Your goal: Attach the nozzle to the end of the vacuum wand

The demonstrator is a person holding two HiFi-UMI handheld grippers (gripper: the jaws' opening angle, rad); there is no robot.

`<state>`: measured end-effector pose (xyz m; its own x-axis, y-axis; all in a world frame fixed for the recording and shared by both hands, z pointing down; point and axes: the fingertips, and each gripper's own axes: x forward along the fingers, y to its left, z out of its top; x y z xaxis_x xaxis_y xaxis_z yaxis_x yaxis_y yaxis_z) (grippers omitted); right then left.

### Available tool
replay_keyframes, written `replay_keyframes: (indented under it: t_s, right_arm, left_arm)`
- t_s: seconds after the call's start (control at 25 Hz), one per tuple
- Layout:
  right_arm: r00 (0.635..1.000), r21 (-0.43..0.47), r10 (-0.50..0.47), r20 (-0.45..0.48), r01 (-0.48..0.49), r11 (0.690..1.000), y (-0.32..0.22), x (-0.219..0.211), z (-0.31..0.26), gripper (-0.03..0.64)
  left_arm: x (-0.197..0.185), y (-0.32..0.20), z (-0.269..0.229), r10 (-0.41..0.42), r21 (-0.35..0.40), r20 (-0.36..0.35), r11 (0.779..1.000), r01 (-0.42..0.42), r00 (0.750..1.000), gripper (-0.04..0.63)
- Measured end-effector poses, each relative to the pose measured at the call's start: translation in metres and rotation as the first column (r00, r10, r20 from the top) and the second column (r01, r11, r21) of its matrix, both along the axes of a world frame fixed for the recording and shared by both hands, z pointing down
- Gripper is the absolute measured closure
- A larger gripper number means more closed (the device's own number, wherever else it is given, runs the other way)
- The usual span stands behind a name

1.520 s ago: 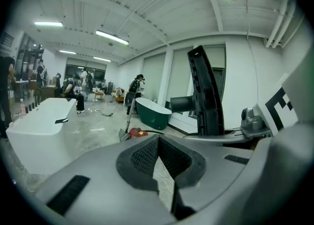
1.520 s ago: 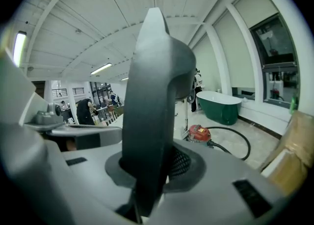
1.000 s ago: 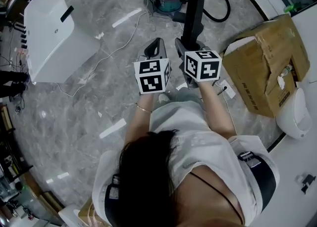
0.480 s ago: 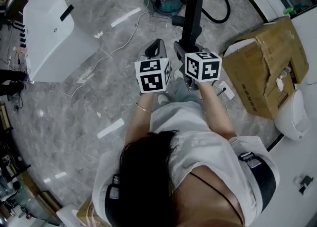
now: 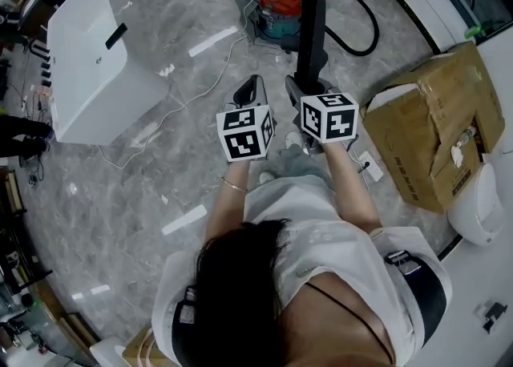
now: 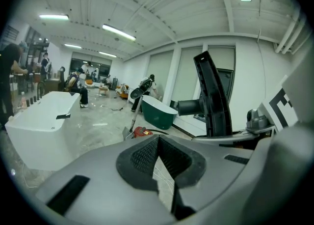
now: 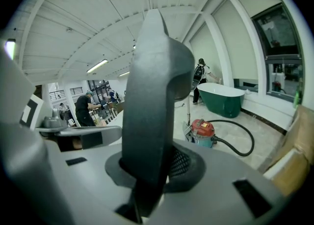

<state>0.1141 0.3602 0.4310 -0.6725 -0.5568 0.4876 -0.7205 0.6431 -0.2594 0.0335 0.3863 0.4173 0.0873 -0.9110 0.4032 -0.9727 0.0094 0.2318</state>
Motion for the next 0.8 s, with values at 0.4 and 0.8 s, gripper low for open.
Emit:
replay_keyframes:
  t_s: [0.4,0.8]
  right_arm:
    - [1.000,-0.015,0.001,-0.010,-0.001,1.000,-0.063,0.011,0.007,0.531]
    - [1.000,-0.045,-0.022,0.021,0.023,0.999,-0.117,0.010,0.011,0.531]
  left_arm:
    - [0.013,-0.063,0.001,0.010,-0.011,-0.014,1.000,-0.010,1.000,0.592]
    - [0.016,-0.116,0.000,0.000,-0.007,-0.002,1.000,0.000,1.000,0.592]
